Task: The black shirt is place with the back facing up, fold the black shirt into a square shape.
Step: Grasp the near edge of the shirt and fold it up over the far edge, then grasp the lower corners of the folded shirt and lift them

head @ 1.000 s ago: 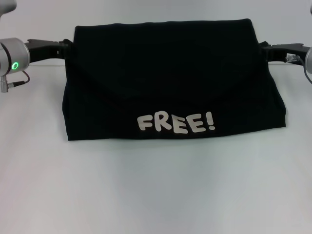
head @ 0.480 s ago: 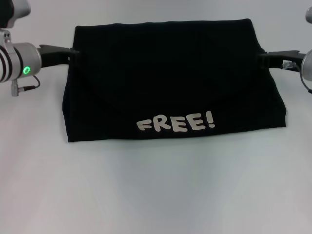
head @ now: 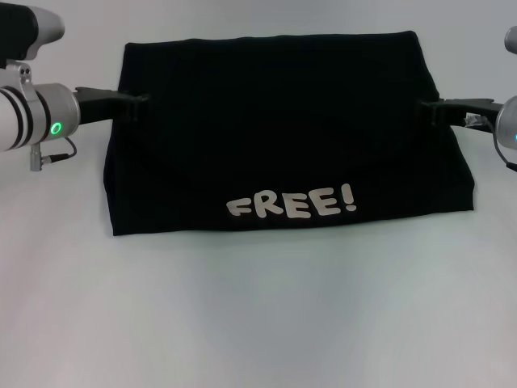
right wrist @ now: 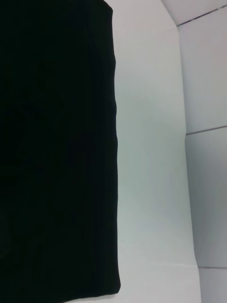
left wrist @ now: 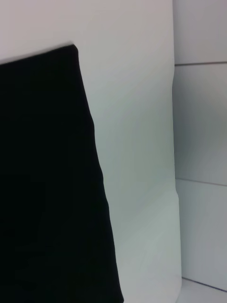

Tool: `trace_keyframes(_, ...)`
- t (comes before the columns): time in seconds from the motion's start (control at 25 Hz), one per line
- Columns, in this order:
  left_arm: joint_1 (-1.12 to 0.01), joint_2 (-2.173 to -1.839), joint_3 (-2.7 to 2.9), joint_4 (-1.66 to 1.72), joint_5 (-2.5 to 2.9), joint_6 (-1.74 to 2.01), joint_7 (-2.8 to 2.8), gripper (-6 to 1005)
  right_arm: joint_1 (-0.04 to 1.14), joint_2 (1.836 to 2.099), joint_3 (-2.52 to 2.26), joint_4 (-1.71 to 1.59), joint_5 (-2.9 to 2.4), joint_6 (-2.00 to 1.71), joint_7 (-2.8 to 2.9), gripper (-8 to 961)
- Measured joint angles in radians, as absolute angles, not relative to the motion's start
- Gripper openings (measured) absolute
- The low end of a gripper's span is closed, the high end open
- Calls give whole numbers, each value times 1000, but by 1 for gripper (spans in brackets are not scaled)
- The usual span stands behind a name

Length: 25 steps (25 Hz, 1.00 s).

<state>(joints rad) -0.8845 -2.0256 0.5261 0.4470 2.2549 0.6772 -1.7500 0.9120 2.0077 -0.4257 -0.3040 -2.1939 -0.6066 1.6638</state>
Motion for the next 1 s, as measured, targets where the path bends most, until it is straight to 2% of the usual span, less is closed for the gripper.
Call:
trace_keyframes(0.2, -883, -2025, 528, 441, 2256, 656, -1781, 226, 890, 2012, -434, -323, -2117, -628, 1636, 225)
trace_keyframes(0.44, -866, -2022, 529, 445, 2257, 658, -1827, 465, 850, 2033, -439, -391, -2018, -668, 1589, 495)
trace_keyframes(0.64, -821, -2029, 536, 482, 2267, 714, -1924, 641, 834, 2023, -443, -397, -2001, -737, 1589, 639)
trace_keyframes(0.84, -756, -2050, 528, 555, 2222, 861, -1935, 889, 809, 1988, -449, -398, -2006, -836, 1662, 633)
trace_keyframes(1.0, -723, -2060, 532, 569, 2181, 922, -1929, 891, 776, 1972, -451, -414, -2003, -923, 1678, 632)
